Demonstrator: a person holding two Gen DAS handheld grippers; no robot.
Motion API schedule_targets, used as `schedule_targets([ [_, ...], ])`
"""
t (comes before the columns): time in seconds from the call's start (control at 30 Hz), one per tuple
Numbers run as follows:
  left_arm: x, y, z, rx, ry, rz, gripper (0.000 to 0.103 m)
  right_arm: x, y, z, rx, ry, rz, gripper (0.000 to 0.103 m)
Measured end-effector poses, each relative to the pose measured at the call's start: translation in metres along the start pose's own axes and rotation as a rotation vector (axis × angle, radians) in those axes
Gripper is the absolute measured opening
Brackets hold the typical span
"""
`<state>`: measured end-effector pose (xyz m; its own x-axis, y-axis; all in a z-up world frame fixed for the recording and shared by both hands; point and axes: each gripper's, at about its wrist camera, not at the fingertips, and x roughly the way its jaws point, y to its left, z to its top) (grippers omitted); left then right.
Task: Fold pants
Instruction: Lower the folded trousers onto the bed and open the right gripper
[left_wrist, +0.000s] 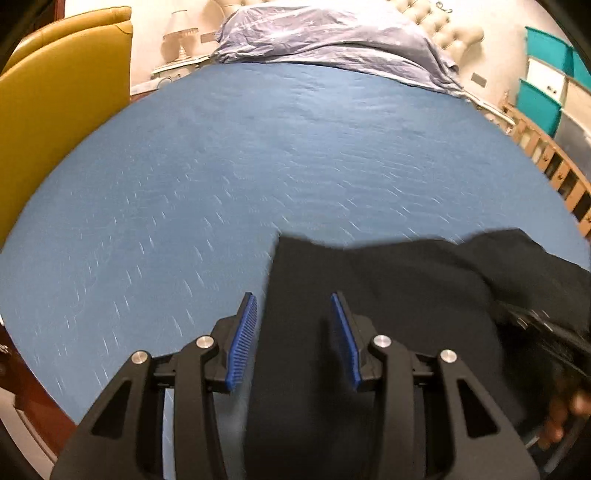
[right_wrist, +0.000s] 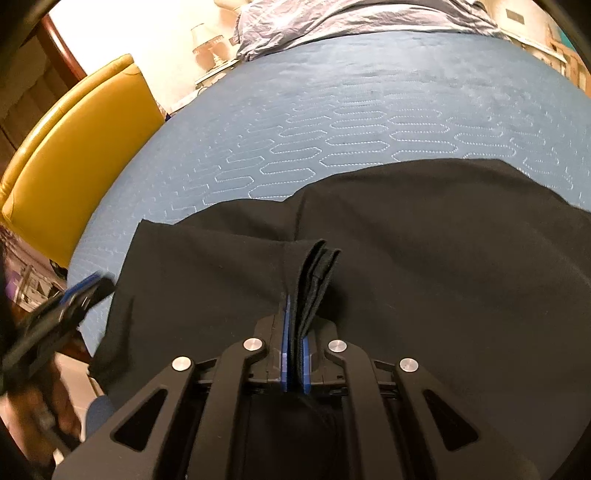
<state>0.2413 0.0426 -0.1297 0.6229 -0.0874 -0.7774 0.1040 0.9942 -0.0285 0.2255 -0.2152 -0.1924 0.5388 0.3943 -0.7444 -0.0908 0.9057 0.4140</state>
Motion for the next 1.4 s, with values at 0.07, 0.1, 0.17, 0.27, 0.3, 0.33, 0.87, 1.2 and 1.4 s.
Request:
schedule_targets([
  [0.07, 0.01, 0.012, 0.012, -0.04, 0.021, -0.054, 0.055, -0.003, -0.007, 0.001, 0.031, 0.001, 0.035, 0.015],
  [0.1, 0.014, 0.02, 0.017, -0.07, 0.023, -0.056, 0.067, -0.004, -0.009, 0.002, 0.037, 0.0, 0.042, 0.019],
  [0.17, 0.024, 0.032, 0.022, -0.105, 0.049, -0.105, 0.07, -0.008, -0.016, 0.003, 0.068, -0.002, 0.086, 0.031],
  [0.27, 0.039, 0.048, 0.025, -0.167, 0.092, -0.259, 0.057, -0.011, -0.025, 0.007, 0.103, -0.011, 0.14, 0.047],
  [0.3, 0.042, 0.051, 0.025, -0.17, 0.099, -0.29, 0.052, -0.012, -0.027, 0.008, 0.106, -0.011, 0.148, 0.047],
  [0.33, 0.045, 0.052, 0.027, -0.165, 0.103, -0.332, 0.051, -0.013, -0.028, 0.009, 0.111, -0.01, 0.164, 0.047],
  [0.87, 0.054, -0.036, 0.092, 0.261, 0.278, -0.268, 0.068, -0.035, -0.003, 0.008, -0.035, -0.112, 0.129, 0.008],
  [1.2, 0.103, -0.104, 0.088, 0.627, 0.402, -0.065, 0.069, -0.045, 0.016, 0.008, -0.096, -0.122, 0.052, 0.008],
  [1.4, 0.095, -0.123, 0.082, 0.575, 0.401, -0.266, 0.071, -0.03, 0.012, 0.006, -0.089, -0.07, 0.007, 0.008],
])
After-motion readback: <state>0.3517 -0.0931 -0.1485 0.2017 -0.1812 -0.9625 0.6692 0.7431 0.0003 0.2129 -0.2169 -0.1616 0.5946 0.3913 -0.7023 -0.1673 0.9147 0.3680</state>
